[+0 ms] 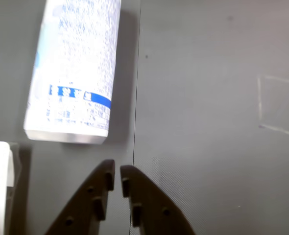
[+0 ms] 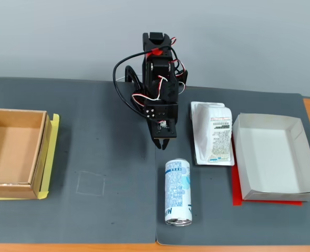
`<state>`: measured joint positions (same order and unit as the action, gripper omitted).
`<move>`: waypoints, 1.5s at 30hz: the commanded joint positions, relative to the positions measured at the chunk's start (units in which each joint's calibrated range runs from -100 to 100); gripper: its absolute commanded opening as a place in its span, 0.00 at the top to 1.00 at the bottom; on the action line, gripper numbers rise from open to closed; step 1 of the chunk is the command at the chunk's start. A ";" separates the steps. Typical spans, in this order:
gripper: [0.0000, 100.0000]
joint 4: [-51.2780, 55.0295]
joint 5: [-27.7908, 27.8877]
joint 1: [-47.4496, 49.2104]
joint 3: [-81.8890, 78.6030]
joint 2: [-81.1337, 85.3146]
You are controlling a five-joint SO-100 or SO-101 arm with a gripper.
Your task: Pick the can and put it in the brown box
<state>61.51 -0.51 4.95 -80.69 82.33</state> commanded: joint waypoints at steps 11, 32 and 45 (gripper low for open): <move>0.98 -1.31 -0.22 0.17 28.02 -25.96; 0.98 -0.79 -3.60 8.70 47.93 -52.30; 0.88 -0.62 -4.80 8.61 57.70 -65.01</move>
<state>60.99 -5.40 13.45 -27.47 19.27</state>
